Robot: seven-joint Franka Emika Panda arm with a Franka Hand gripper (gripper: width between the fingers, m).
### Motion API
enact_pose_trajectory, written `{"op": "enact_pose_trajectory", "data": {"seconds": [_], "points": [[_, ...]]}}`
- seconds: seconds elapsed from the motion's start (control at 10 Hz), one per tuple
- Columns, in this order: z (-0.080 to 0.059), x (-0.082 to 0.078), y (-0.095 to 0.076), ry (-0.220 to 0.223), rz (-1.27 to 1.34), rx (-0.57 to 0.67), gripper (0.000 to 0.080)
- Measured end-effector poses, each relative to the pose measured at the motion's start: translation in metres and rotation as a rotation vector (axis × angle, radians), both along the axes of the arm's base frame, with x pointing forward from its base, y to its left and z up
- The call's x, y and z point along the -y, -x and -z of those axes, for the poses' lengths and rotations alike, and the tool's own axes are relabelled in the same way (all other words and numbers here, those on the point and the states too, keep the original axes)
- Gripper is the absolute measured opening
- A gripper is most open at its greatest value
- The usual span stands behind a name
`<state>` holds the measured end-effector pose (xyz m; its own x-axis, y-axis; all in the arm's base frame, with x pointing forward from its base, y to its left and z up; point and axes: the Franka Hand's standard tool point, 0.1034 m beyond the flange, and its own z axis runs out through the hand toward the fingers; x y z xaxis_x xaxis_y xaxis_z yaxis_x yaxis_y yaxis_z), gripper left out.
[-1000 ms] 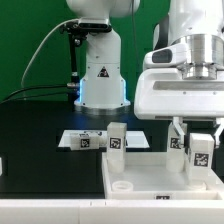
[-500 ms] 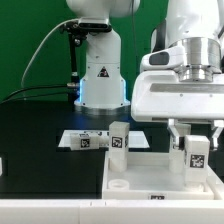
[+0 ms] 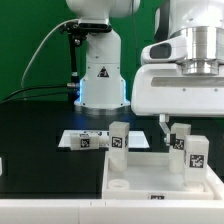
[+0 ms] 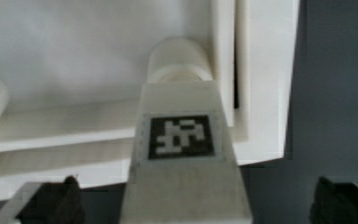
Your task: Assemble square table
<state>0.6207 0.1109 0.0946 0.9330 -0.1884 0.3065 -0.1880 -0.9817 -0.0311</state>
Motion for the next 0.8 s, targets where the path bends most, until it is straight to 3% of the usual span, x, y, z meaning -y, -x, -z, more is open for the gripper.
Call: {"op": "enact_pose_trajectory", "data": {"seconds": [0.3, 0.6, 0.7, 0.8], "points": [[-0.0049, 0.0042, -0.0064, -0.041, 0.021, -0.155, 0.0649], [-0.0040, 0.0094, -0.0096, -0.053, 0.061, -0.160, 0.0649], [-0.0039, 0.0101, -0.0097, -0.054, 0.068, -0.160, 0.0557], [-0.0038, 0.0101, -0.0097, -0.066, 0.116, -0.160, 0.0557]]}}
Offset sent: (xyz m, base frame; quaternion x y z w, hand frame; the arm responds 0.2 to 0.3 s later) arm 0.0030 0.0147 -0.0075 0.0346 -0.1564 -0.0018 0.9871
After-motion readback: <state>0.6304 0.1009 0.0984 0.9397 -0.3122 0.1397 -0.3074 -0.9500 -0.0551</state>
